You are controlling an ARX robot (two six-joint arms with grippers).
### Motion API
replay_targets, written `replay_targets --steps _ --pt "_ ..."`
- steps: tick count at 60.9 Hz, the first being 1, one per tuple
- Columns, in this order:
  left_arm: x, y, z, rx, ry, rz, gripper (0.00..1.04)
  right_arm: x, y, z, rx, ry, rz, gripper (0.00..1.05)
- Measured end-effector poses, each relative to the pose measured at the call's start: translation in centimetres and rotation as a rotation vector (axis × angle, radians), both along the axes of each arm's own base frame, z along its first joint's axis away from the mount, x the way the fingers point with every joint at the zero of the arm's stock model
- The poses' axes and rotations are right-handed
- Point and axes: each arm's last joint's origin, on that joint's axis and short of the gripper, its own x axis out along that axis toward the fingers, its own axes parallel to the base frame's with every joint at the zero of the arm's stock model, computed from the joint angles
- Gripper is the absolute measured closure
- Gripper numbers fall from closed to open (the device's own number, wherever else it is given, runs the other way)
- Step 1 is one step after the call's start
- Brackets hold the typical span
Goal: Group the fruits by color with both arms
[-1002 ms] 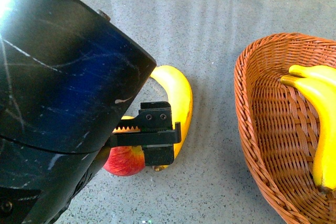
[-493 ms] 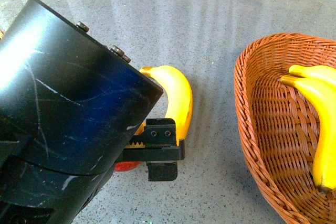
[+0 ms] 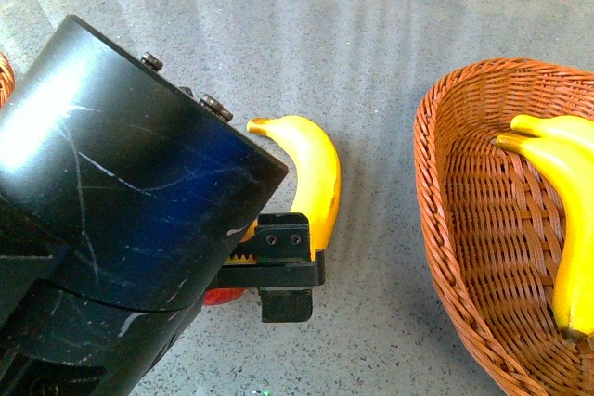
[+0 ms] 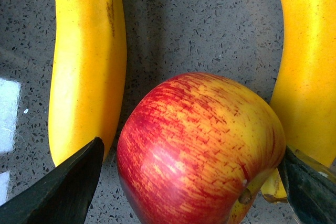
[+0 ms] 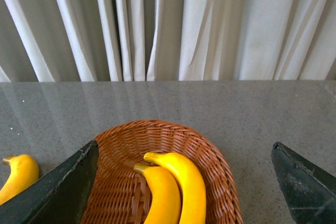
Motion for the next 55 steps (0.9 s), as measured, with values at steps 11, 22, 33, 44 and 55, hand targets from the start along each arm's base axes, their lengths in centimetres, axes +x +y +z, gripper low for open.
replay_targets --steps 11,22,33,44,55 --pt "0.09 0.1 -0.23 0.004 0.005 0.004 0.09 0.0 0.0 0.0 0.0 0.0 0.0 0.09" --pt "0.21 0.2 -0.4 0.007 0.007 0.01 0.09 0.0 0.0 0.0 0.0 0.0 0.0 0.09" --pt "0.24 0.26 -0.54 0.011 0.011 0.012 0.09 0.0 0.0 0.0 0.0 0.0 0.0 0.09" --pt "0.24 0.25 -0.56 0.011 0.011 0.012 0.24 0.0 0.0 0.0 0.0 0.0 0.0 0.09" --pt "0.21 0.24 -0.54 0.013 0.011 0.011 0.32 0.0 0.0 0.0 0.0 0.0 0.0 0.09"
